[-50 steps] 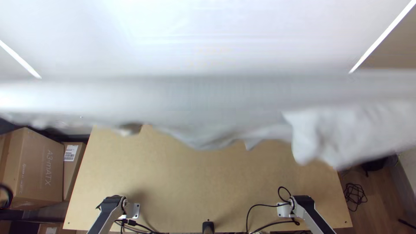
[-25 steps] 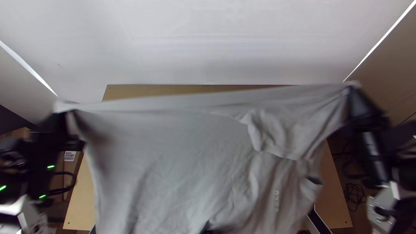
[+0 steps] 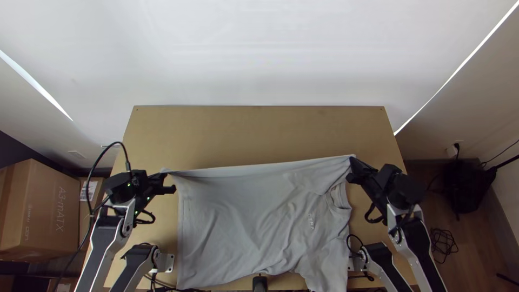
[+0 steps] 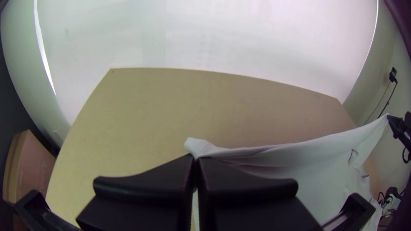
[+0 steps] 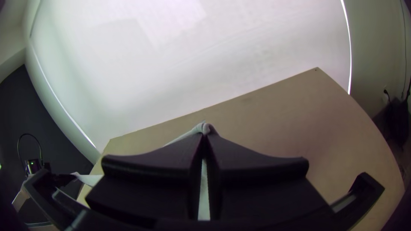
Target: Fold the t-shirt
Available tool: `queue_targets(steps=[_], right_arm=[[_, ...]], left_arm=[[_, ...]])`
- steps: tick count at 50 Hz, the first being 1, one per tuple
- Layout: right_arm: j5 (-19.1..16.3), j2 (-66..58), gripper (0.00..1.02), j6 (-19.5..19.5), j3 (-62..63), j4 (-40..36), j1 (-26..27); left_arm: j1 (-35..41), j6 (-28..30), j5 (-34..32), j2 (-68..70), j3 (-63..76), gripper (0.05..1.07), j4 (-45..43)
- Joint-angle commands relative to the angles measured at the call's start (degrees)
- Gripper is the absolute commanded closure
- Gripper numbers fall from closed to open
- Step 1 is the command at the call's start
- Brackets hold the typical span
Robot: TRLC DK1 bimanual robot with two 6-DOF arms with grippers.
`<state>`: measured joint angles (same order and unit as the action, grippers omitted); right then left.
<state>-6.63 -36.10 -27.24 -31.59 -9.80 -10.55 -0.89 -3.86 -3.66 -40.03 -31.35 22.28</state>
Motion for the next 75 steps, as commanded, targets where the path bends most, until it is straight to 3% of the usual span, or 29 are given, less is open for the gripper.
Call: queue_targets(steps=[1, 11, 32, 47, 75], right_arm=[[1.01, -7.85, 1.0, -1.32, 0.57, 4.18, 0.79], [1.01, -22.88, 1.0, -1.06, -3.3, 9.63, 1.84], [1.01, -48.81, 1.0, 2.2, -20.0, 10.07, 4.04], [0.83, -64.89, 1.0, 4.66, -35.29, 7.34, 6.24], [1.8, -84.93, 1.0, 4.39, -59.46, -0.83, 8.09]], left_arm=[[-0.61, 0.08, 0.06, -5.5, -0.02, 1.05, -4.53], [-0.78, 0.52, -0.03, -17.1, -1.96, 1.05, -11.65], [-3.16, 0.96, -1.17, -44.61, -18.3, 1.05, -16.83], [-4.3, 2.1, -0.56, -62.89, -37.73, 1.05, -12.62], [-2.98, 1.13, 0.67, -84.77, -68.14, 1.05, -0.49]])
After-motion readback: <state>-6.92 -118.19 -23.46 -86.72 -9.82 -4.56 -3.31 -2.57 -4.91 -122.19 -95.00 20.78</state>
